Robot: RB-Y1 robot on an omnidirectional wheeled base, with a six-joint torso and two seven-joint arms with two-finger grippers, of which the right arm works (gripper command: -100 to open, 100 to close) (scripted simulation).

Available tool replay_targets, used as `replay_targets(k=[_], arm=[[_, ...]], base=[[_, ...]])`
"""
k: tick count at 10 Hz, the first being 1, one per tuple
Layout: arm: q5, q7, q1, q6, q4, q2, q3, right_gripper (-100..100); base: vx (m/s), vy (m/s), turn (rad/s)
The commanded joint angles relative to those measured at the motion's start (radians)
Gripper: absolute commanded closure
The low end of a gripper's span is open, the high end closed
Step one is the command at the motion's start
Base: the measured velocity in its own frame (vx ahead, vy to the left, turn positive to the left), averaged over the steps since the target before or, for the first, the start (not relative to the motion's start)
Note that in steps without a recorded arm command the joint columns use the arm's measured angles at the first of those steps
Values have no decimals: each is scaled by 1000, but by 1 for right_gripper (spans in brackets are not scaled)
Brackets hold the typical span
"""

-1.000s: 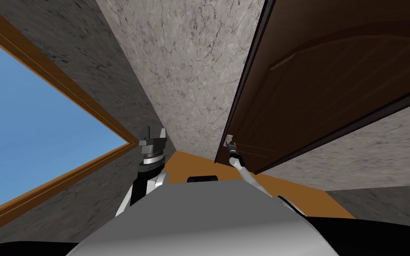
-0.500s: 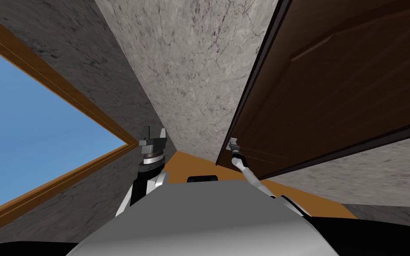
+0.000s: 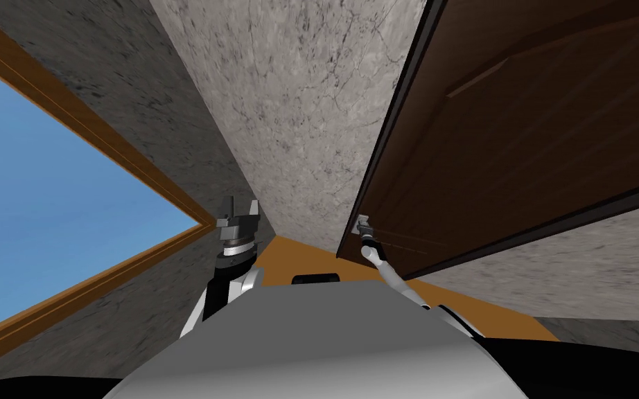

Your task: Pull the door open

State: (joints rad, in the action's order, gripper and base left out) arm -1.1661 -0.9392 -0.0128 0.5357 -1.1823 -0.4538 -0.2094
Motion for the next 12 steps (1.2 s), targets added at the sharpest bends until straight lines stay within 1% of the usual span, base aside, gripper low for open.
replay_targets(k=[1, 2, 3, 7, 8, 10, 11, 12], arm=[[0, -15, 5, 0, -9, -13, -12, 100], [0, -20, 7, 0, -11, -18, -16, 100], [1, -32, 11, 0, -18, -27, -25, 100], [2, -85, 31, -1, -48, -74, -67, 100], [2, -103, 37, -1, -59, -90, -81, 100], [2, -123, 44, -2, -70, -107, -97, 100], [2, -113, 43, -2, -64, -101, -91, 100], [5, -130, 53, 2, -74, -115, -110, 100]], base=[[-101, -31, 87], [-165, -71, 108], [-218, -44, 126], [-217, -57, 139], [-246, -47, 155], [-228, -35, 113], [-100, -16, 24], [-157, -57, 119]])
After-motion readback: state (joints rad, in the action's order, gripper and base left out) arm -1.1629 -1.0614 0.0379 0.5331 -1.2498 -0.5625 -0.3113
